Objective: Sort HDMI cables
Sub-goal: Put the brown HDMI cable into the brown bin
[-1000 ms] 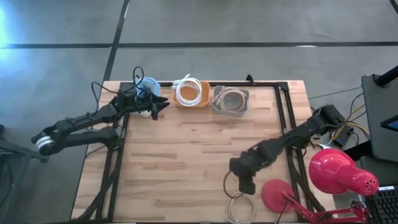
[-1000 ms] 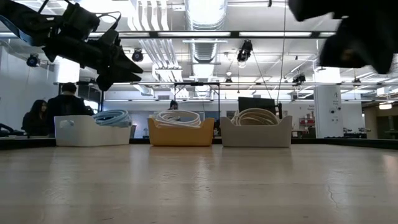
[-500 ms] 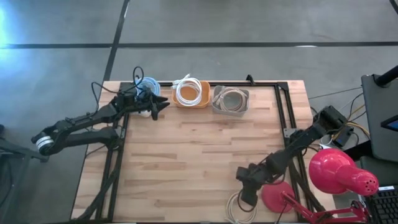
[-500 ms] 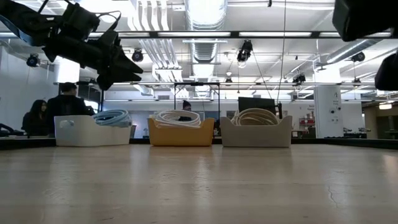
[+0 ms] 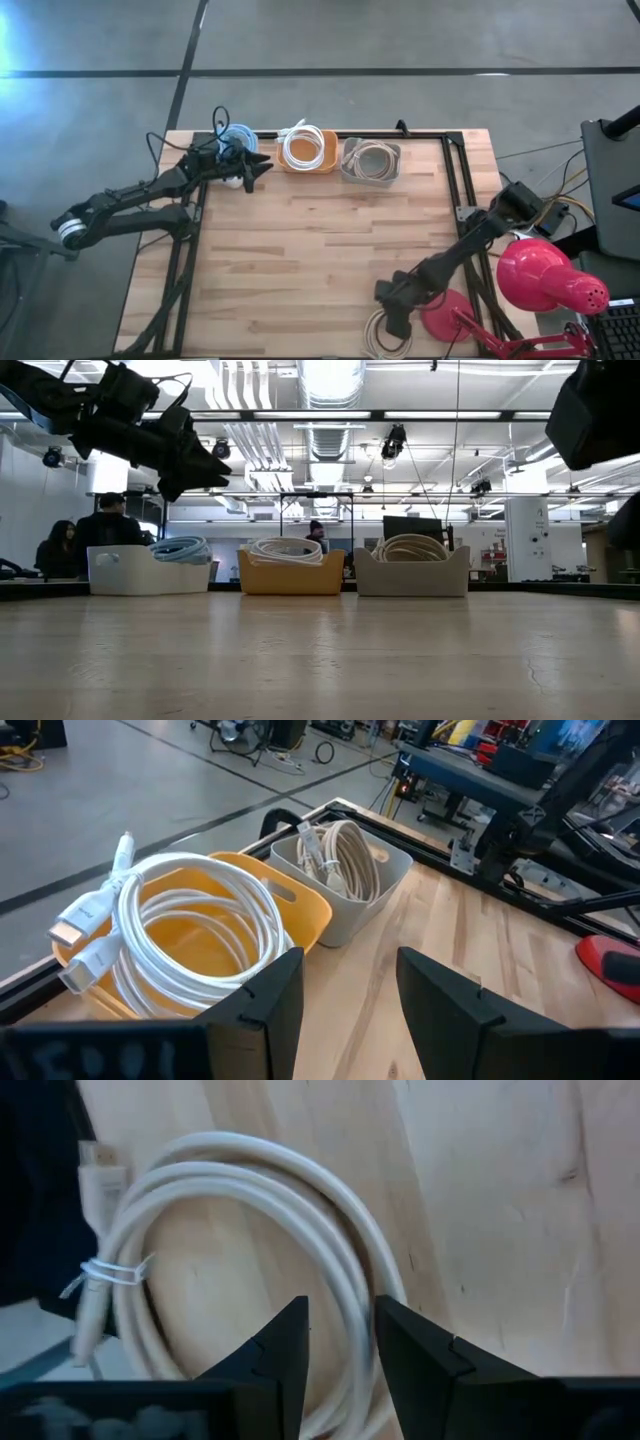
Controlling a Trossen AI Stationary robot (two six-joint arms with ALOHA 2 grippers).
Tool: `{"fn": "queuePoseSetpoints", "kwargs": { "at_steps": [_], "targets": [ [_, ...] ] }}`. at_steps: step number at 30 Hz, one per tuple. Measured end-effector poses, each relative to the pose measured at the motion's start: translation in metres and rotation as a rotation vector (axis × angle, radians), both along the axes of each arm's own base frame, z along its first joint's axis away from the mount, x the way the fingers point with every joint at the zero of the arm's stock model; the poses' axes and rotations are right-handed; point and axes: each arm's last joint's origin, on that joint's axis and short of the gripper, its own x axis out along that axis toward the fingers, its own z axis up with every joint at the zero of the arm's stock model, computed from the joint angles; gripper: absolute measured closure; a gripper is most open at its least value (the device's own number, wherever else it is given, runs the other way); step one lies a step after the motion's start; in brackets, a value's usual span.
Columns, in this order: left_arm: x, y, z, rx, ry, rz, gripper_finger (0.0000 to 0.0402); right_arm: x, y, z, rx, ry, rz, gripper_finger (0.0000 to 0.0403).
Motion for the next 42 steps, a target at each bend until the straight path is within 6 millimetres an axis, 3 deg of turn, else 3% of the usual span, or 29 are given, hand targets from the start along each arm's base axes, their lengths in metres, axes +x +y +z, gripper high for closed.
{"fn": "queuePoseSetpoints", "kwargs": {
  "at_steps": [10, 18, 23, 27, 32, 42],
  "targets": [
    [0.0, 0.0, 0.001, 0.006, -0.007, 0.0, 0.0241, 0.008, 0.007, -0.022, -0.055, 0.059, 0.071, 0.0305],
    [0.0, 0.002, 0.0, 0.019, 0.003, 0.043, 0.0241, 0.014, -0.002, -0.012, -0.108, 0.018, 0.143, 0.0383],
    [0.0, 0.002, 0.001, 0.046, 0.015, 0.064, 0.0241, 0.024, -0.021, 0.002, -0.139, -0.041, 0.125, 0.0386],
    [-0.001, 0.002, 0.001, 0.05, 0.016, 0.069, 0.0241, 0.029, -0.042, 0.02, -0.201, -0.108, 0.125, 0.0387],
    [-0.001, 0.002, 0.001, 0.05, 0.015, 0.069, 0.0241, 0.03, -0.084, 0.048, -0.465, -0.207, 0.073, 0.0388],
    [0.0, 0.003, 0.002, 0.061, 0.003, 0.07, 0.0241, 0.019, -0.191, 0.107, -1.151, -0.293, -0.432, 0.0389]
  ]
}}
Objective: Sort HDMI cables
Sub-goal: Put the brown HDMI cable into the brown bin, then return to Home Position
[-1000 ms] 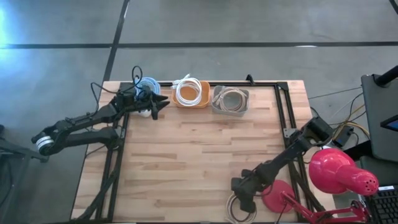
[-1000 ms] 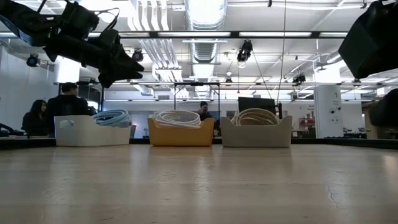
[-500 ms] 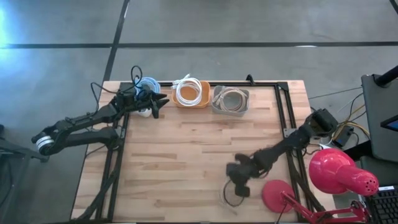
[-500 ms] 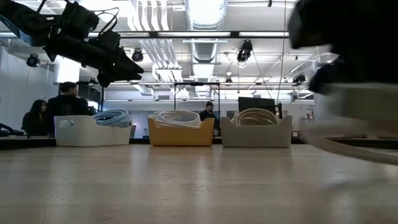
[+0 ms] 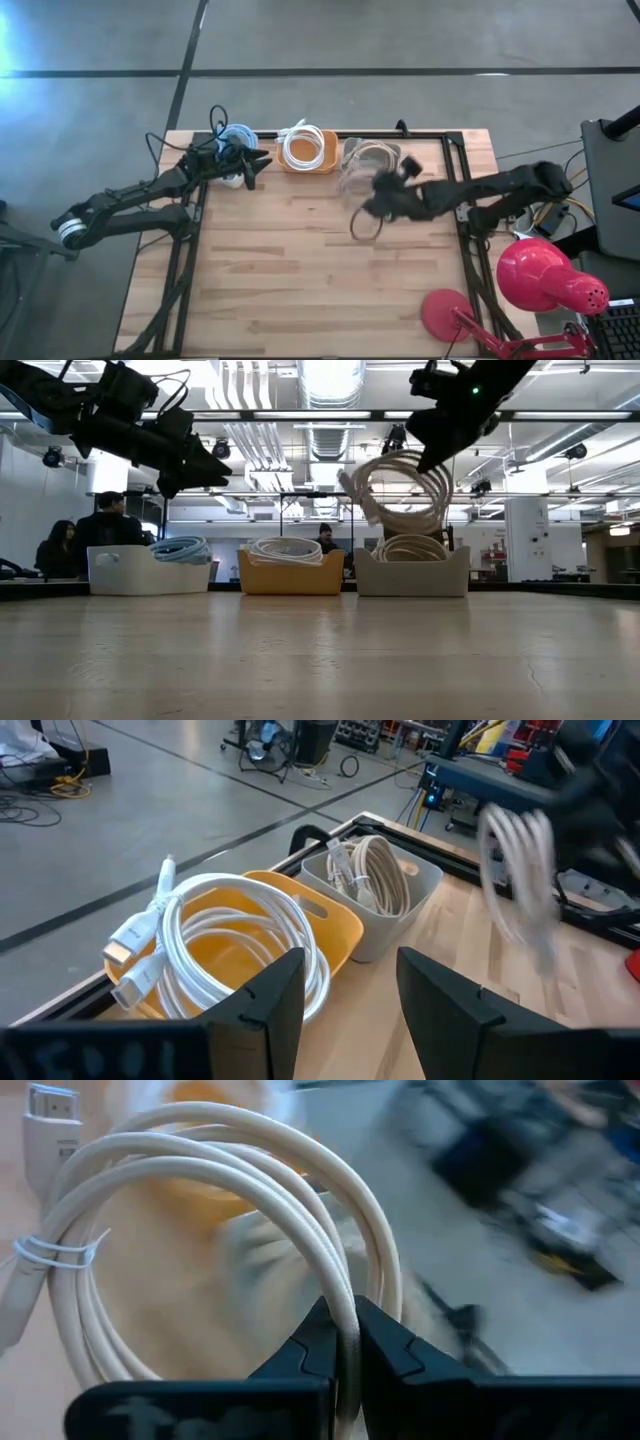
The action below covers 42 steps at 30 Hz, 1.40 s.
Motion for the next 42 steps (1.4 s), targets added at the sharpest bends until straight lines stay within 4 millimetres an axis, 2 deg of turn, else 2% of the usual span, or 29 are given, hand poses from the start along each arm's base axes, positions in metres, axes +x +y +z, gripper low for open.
{"fn": "queuePoseSetpoints", "kwargs": {
  "at_steps": [4, 7, 11, 15, 19, 23, 29, 35, 42],
  "targets": [
    [0.0, 0.0, 0.0, 0.002, -0.002, 0.0, 0.0241, -0.011, -0.041, 0.014, -0.052, -0.05, -0.18, 0.0389],
    [0.0, 0.0, 0.0, 0.002, -0.002, 0.0, 0.0241, -0.017, -0.066, 0.015, -0.057, -0.058, -0.282, 0.0389],
    [0.0, 0.0, 0.0, 0.002, -0.002, 0.0, 0.0241, -0.017, -0.089, -0.001, -0.032, -0.041, -0.353, 0.0389],
    [0.0, 0.0, 0.0, 0.002, -0.002, 0.001, 0.0241, -0.01, -0.104, -0.025, -0.009, -0.003, -0.34, 0.0389],
    [0.0, 0.0, 0.0, 0.002, -0.002, 0.001, 0.0241, -0.005, -0.111, -0.039, 0.013, 0.032, -0.351, 0.0386],
    [0.0, 0.0, 0.0, 0.002, -0.002, 0.001, 0.0241, -0.001, -0.114, -0.049, 0.028, 0.046, -0.373, 0.0365],
    [0.0, 0.0, 0.0, 0.0, -0.003, 0.001, 0.0241, -0.001, -0.114, -0.05, 0.046, 0.055, -0.356, 0.0323],
    [0.0, 0.0, 0.0, -0.001, -0.003, 0.001, 0.0241, -0.008, -0.112, -0.034, 0.034, 0.032, -0.334, 0.0283],
    [0.0, 0.0, 0.0, -0.002, -0.004, 0.001, 0.0241, -0.025, -0.105, -0.001, 0.019, -0.03, -0.25, 0.0249]
  ]
}}
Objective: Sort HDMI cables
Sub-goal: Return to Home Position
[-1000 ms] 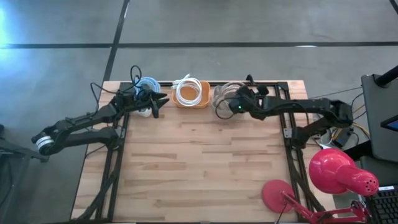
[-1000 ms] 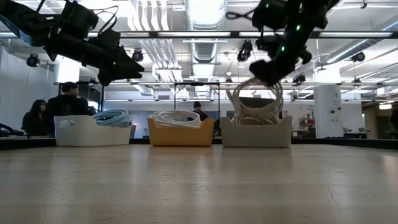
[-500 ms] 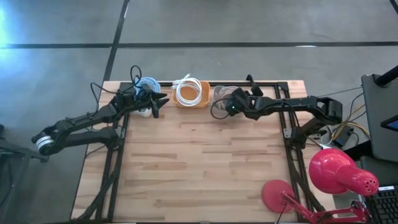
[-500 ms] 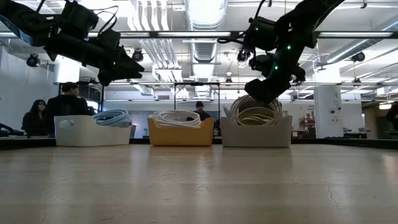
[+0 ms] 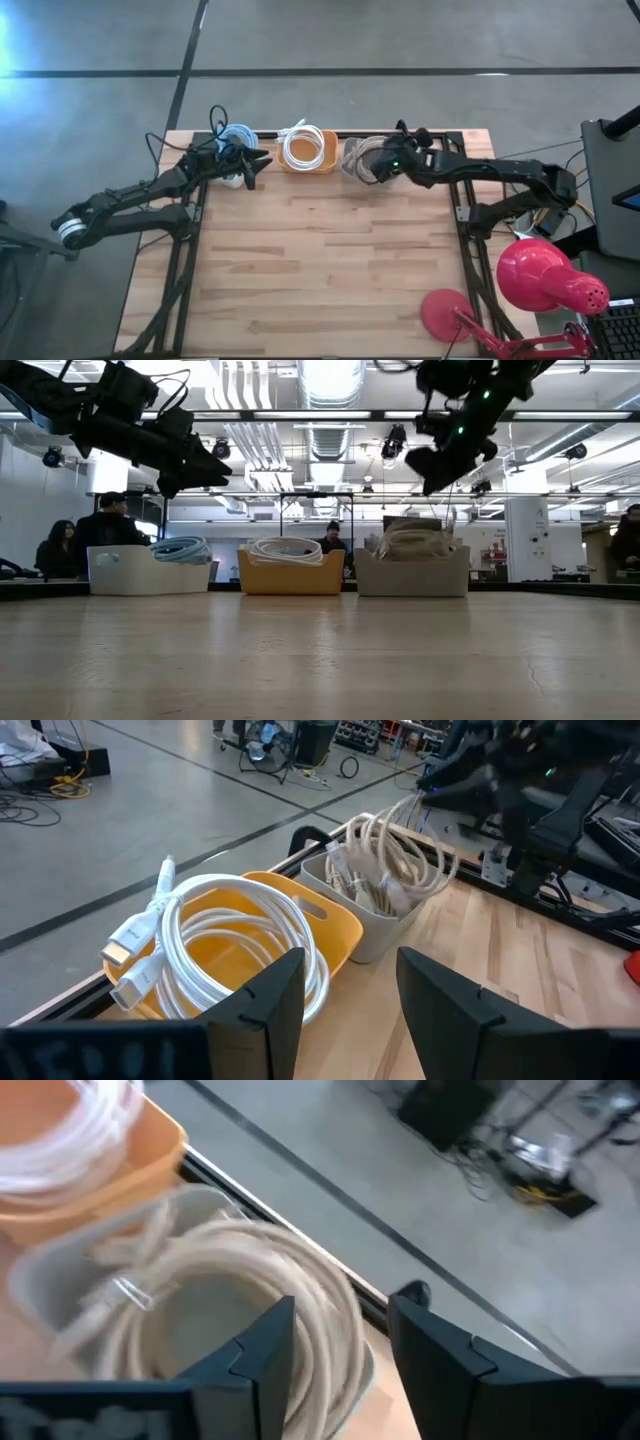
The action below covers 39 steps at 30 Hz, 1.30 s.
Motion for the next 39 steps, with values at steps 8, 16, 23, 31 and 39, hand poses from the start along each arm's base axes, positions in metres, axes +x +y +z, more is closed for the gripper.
{"fn": "queuePoseSetpoints", "kwargs": {
  "at_steps": [8, 16, 23, 31, 39],
  "targets": [
    [0.0, 0.0, 0.0, 0.001, 0.0, 0.0, 0.0241, -0.018, 0.008, 0.028, 0.006, -0.1, 0.082, 0.0235],
    [-0.006, -0.003, 0.013, 0.13, -0.005, 0.04, 0.0241, -0.034, 0.02, 0.051, -0.063, -0.12, 0.184, 0.0248],
    [-0.02, -0.015, 0.027, 0.244, -0.054, 0.042, 0.0261, -0.053, 0.035, 0.063, 0.005, -0.258, 0.642, 0.0277],
    [-0.032, -0.025, 0.011, 0.227, -0.068, 0.037, 0.0358, -0.075, 0.044, 0.03, -0.019, -0.448, 0.812, 0.0309],
    [-0.045, -0.036, -0.007, 0.233, -0.111, 0.004, 0.0393, -0.106, 0.054, -0.009, 0.09, -0.57, 0.75, 0.0346]
  ]
}}
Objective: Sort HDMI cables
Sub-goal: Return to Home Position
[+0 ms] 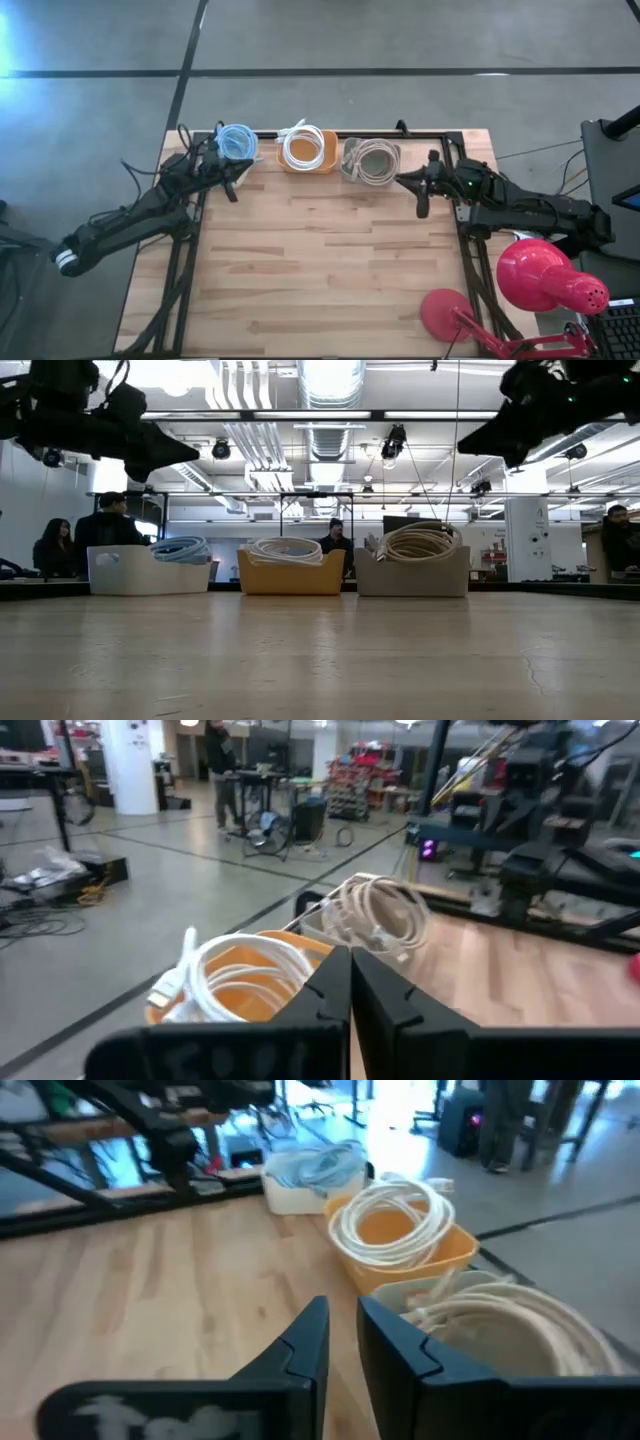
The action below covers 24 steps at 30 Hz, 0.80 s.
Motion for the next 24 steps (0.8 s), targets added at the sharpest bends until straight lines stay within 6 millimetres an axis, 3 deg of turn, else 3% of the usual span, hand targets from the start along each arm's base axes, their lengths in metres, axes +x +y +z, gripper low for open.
{"fn": "queuePoseSetpoints", "kwargs": {
  "at_steps": [10, 24],
  "targets": [
    [-0.008, -0.01, -0.024, -0.008, -0.106, -0.081, 0.0399, -0.02, 0.013, -0.029, -0.033, -0.261, 0.2, 0.0365],
    [-0.012, -0.015, -0.038, 0.016, -0.142, -0.173, 0.0401, -0.031, 0.018, -0.058, -0.037, -0.281, 0.266, 0.0364]
  ]
}}
